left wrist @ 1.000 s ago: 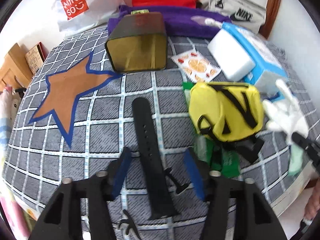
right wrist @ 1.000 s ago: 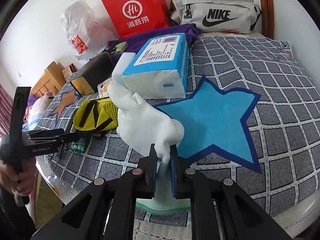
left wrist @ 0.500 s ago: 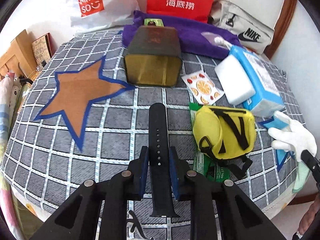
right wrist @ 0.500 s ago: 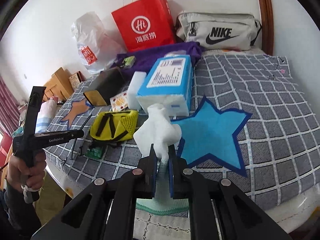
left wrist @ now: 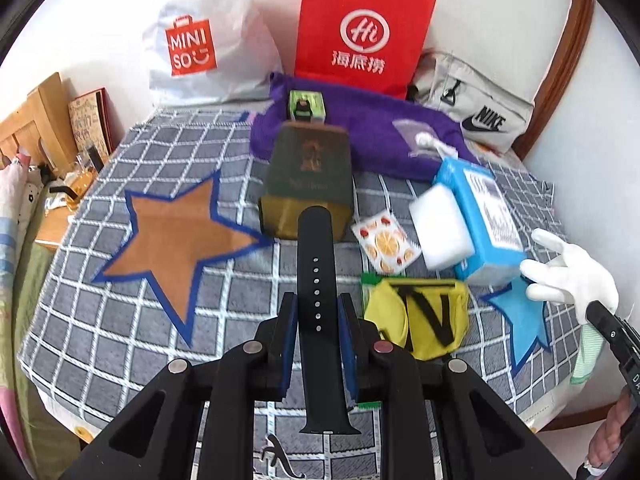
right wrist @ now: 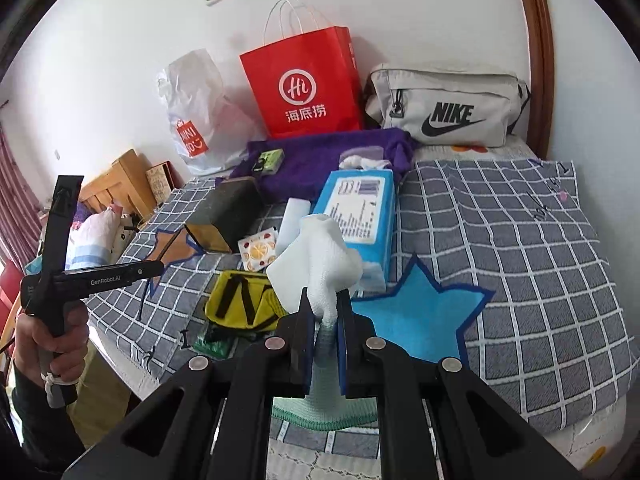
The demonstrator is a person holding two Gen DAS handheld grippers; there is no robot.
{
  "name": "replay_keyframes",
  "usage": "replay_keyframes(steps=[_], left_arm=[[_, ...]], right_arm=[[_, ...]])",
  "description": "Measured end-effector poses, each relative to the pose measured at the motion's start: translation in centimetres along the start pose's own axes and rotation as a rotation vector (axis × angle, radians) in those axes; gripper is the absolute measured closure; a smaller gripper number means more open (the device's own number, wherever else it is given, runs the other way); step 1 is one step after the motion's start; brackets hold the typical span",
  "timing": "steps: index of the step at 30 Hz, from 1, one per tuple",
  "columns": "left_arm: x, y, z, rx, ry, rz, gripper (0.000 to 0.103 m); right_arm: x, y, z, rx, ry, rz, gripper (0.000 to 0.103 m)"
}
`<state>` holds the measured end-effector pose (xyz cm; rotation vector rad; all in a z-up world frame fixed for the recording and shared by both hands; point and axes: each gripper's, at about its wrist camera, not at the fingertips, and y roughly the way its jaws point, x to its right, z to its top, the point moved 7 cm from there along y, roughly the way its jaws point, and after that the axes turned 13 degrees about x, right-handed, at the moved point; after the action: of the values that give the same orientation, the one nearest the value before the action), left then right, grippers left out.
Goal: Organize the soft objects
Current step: 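Carry the white glove with the right gripper toward the purple towel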
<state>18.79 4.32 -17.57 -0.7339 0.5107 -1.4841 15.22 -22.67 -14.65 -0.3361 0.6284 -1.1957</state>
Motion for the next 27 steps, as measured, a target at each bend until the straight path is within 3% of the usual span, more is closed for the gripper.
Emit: replay_keyframes(steps=[14,27], left_arm=[[-0.9,1.2,6.6,0.06,-0.028,-0.021,0.084],[-0.8,5.1,12.8,0.092,-0.038,-0.038,0.084]], right_arm=[[-1.7,3.4,5.9,0.05,-0.017,0.027,0.094],[-0.4,9.1,12.4,0.083,-0.017,-0.017,0.094]])
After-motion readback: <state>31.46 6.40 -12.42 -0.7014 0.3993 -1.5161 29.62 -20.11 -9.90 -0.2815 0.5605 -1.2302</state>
